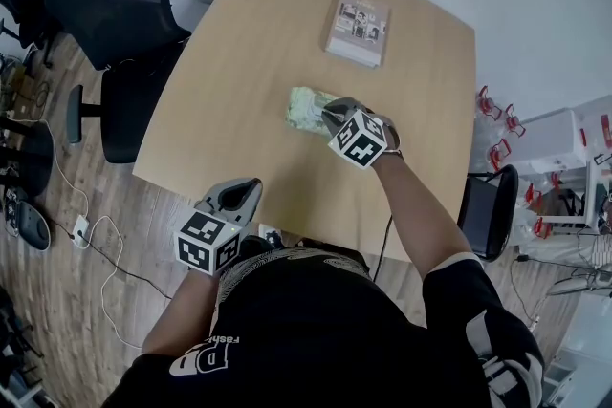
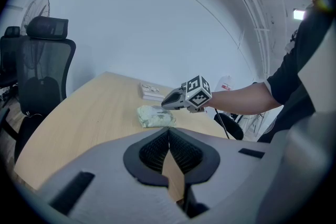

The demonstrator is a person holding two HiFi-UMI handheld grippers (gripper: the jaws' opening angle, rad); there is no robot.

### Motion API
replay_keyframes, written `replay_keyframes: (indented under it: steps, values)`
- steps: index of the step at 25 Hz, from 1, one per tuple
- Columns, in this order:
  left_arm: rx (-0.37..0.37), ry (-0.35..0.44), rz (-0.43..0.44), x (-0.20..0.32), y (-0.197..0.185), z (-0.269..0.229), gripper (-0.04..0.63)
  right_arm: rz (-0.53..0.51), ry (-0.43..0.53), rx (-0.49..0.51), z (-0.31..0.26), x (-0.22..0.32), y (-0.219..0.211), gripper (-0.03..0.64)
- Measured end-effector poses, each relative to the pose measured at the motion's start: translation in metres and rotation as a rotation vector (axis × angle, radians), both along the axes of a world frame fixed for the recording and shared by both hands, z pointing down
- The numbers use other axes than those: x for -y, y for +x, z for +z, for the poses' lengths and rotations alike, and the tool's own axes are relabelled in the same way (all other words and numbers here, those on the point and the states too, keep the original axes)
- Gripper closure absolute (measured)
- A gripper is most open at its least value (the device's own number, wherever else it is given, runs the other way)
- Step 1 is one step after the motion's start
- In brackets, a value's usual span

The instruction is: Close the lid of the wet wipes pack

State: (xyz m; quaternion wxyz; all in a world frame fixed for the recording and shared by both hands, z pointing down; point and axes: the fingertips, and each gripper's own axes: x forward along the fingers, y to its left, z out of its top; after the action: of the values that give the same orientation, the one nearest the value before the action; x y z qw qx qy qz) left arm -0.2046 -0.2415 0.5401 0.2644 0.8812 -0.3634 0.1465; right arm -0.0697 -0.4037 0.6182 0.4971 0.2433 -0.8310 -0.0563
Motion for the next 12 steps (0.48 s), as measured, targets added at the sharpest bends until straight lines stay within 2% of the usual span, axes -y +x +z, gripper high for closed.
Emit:
replay_keyframes:
  steps: [12]
  values:
    - [0.002, -0.008, -0.005, 0.001, -0.003, 0.001, 0.577, -0.026, -0.047, -0.021, 0.021, -0.01, -0.004, 0.577]
